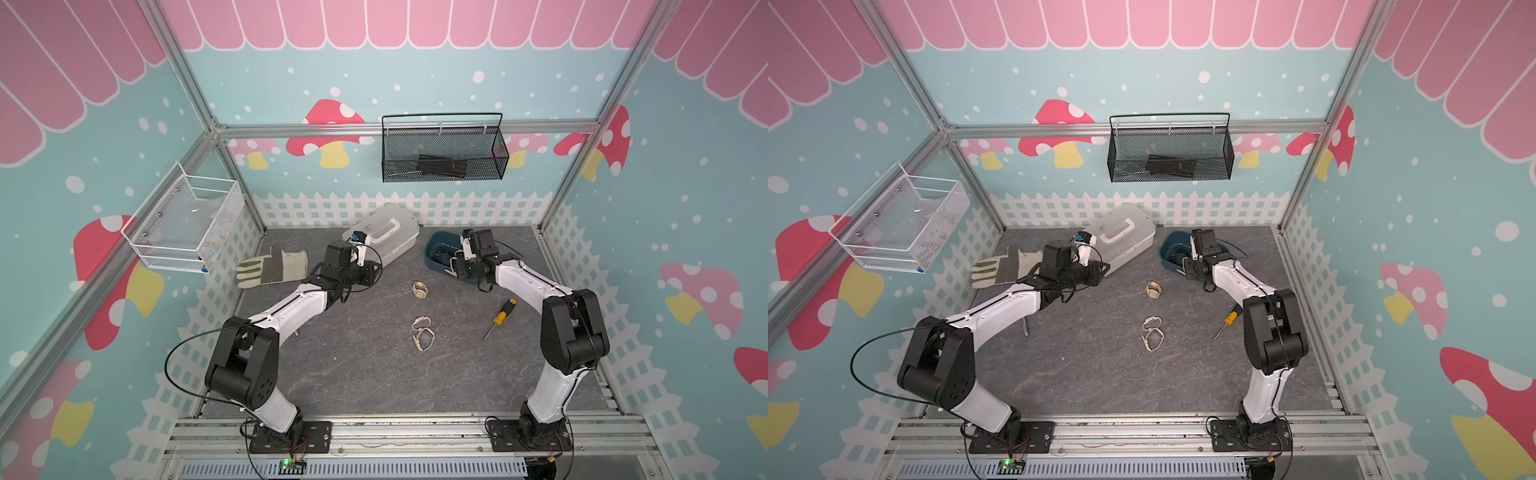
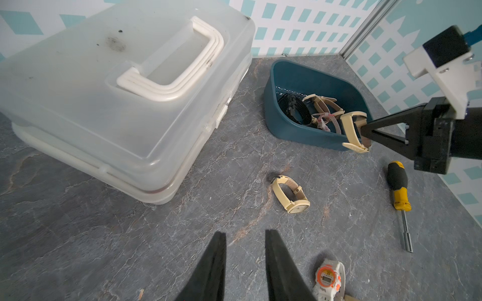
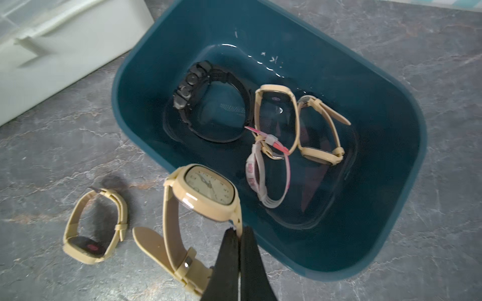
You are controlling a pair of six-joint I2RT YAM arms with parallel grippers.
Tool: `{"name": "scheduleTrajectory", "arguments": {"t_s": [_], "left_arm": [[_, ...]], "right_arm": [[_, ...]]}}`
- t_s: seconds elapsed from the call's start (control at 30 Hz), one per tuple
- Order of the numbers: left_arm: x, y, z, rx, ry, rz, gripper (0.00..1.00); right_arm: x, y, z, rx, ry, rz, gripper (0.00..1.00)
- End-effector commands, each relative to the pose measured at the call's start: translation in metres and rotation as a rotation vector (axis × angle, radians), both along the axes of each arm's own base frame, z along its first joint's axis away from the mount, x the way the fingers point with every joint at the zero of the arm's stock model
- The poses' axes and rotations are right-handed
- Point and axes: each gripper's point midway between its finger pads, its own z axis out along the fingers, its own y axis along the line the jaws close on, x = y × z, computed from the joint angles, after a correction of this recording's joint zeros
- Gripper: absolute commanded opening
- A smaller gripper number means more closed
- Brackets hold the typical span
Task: Put the watch into the storage box
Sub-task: Place the watch in the storage box.
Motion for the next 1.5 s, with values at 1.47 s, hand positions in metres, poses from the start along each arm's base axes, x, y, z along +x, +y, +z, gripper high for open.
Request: {"name": "scheduleTrajectory", "arguments": {"t_s": [1.47], "left_arm": [[-0.009, -0.027, -0.014, 0.098, 0.081, -0.108, 0.36]], "right_arm": [[0.028, -0.002, 0.028, -0.075, -0.103, 0.02, 0.25]]}}
